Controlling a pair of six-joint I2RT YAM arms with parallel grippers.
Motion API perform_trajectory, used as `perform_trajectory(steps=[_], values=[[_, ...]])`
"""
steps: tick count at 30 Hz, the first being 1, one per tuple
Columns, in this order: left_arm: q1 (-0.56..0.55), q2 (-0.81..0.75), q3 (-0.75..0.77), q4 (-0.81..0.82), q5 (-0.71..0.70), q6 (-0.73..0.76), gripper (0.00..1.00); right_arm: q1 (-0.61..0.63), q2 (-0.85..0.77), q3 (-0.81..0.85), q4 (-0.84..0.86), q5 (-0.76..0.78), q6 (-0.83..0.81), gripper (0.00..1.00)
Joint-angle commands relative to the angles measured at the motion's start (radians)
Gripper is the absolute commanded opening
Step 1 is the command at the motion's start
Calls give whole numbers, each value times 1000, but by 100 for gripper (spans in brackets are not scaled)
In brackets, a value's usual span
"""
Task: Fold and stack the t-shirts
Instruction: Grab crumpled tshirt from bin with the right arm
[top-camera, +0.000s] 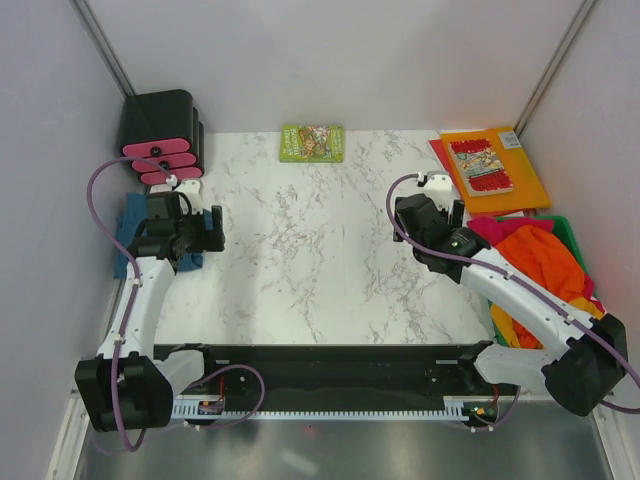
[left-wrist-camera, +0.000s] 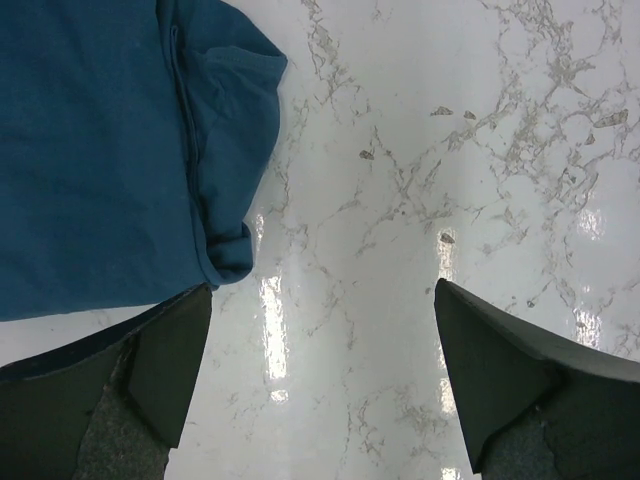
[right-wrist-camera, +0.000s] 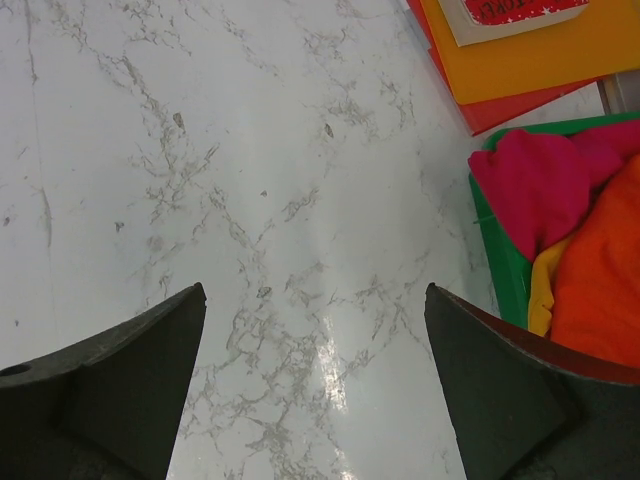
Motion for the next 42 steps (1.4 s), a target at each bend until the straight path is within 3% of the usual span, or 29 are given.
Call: perform_trajectory(steps=[1,10,17,19,21,23,26,32,35,36,42], values=[[1,-27,-2,31,-16,58,100,18,7,-19,-7,30,-2,98],[9,-53,-17,20,-86,80,100,24,10,-29,-2,108,-35,98],[12,-84,-31,3,98,61,100,57,132,97,44,126,-115,98],[12,-76,-25,-2,92,66,100,9,192,175,13,157,-124,98],[12,-68,-17,-9,76,72,100,-136,201,206,-17,115,-106,98],[13,-61,-18,-11,70,78,100,-298,180,200,-25,39,-68,98],[12,-44,-20,-8,84,80,99,-422,110,143,-43,21,13,94],[12,31,1,-3,131,72,97,-494,7,39,-132,33,141,83],[12,91,30,-6,135,72,95,-505,-61,5,-168,64,188,59],[10,121,47,-5,136,72,94,-516,-94,-2,-192,67,219,55],[12,185,87,-9,148,83,91,-625,-158,-90,-244,21,242,62]])
